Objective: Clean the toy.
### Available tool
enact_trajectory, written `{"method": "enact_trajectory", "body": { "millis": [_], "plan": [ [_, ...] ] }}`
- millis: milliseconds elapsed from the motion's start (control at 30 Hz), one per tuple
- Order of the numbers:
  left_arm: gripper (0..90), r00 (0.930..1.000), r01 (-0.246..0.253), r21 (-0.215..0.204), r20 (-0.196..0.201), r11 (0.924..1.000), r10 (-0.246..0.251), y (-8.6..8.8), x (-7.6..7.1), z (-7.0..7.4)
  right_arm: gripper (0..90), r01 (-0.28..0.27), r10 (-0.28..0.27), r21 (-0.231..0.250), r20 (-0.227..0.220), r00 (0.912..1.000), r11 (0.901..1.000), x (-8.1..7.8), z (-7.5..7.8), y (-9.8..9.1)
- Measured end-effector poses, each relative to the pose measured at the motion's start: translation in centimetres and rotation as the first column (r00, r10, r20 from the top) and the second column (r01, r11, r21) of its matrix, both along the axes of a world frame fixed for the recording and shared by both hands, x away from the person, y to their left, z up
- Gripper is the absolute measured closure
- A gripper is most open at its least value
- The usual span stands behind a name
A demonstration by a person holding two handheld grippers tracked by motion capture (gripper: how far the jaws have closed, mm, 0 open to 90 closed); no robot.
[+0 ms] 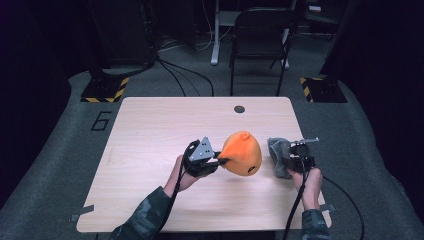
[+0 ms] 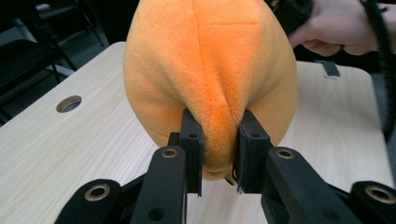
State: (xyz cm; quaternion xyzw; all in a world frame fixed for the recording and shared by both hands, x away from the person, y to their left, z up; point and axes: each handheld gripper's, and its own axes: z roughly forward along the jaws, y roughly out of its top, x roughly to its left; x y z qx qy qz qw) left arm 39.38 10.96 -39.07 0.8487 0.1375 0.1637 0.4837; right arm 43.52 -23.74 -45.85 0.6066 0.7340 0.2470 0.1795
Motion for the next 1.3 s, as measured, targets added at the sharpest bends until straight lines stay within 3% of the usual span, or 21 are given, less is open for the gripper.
{"method": "enact_trajectory", "body": {
  "millis": [133, 267, 500, 733, 900, 1033, 1167, 1300],
  "plan": [
    [75.5, 0.9998, 0.021, 0.068, -0.003, 0.9974, -0.021, -0.2, -0.2, 0.9, 77.4, -0.010, 0.010, -0.010, 0.001, 0.9999, 0.9999, 0.1, 0.0, 0.1],
    [75.3, 0.9996, 0.027, 0.137, -0.011, 0.9902, -0.025, -0.6, 0.3, 0.7, 77.4, -0.016, 0.016, -0.016, 0.002, 0.9999, 0.9997, 0.1, 0.0, 0.2],
    [74.7, 0.9995, 0.018, 0.283, 0.020, 0.9591, -0.025, -1.5, 0.9, -0.2, 77.4, -0.024, 0.025, -0.020, 0.014, 0.9996, 0.9995, 0.0, 0.2, 0.6],
    [73.4, 0.9980, 0.050, 0.320, -0.053, 0.9460, -0.034, -2.5, 1.8, -3.0, 77.3, -0.043, 0.043, -0.005, 0.024, 0.9988, 0.9990, -0.2, 0.7, 1.1],
    [73.1, 0.9970, 0.051, 0.301, -0.071, 0.9523, -0.031, -2.4, 2.0, -3.4, 77.3, -0.067, 0.065, 0.022, 0.053, 0.9965, 0.9975, -0.6, 2.1, 1.5],
    [72.7, 0.9964, 0.048, 0.287, -0.080, 0.9566, -0.026, -2.2, 2.2, -3.6, 77.1, -0.110, 0.104, 0.052, 0.108, 0.9888, 0.9926, -1.5, 4.4, 2.3],
    [72.8, 0.9957, 0.044, 0.269, -0.091, 0.9621, -0.020, -2.2, 2.4, -3.8, 77.1, -0.185, 0.173, 0.067, 0.157, 0.9724, 0.9805, -2.6, 6.9, 4.2],
    [72.7, 0.9951, 0.044, 0.258, -0.097, 0.9651, -0.020, -2.2, 2.5, -3.9, 77.1, -0.272, 0.256, 0.057, 0.199, 0.9459, 0.9606, -3.8, 9.0, 6.4]
  ]
}}
